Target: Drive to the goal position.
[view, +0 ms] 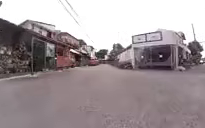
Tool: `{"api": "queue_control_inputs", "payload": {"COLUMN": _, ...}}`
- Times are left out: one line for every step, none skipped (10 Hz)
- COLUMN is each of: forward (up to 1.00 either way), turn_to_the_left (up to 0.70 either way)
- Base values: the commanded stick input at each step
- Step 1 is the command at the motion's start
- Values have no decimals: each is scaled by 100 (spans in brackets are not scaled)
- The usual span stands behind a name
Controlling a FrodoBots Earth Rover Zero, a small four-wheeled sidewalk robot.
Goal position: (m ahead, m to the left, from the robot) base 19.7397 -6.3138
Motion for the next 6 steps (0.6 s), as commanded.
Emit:
{"api": "queue_control_inputs", "payload": {"forward": 70, "turn_to_the_left": 0}}
{"api": "queue_control_inputs", "payload": {"forward": 70, "turn_to_the_left": 0}}
{"api": "queue_control_inputs", "payload": {"forward": 70, "turn_to_the_left": 0}}
{"api": "queue_control_inputs", "payload": {"forward": 70, "turn_to_the_left": 0}}
{"api": "queue_control_inputs", "payload": {"forward": 70, "turn_to_the_left": 0}}
{"api": "queue_control_inputs", "payload": {"forward": 70, "turn_to_the_left": 0}}
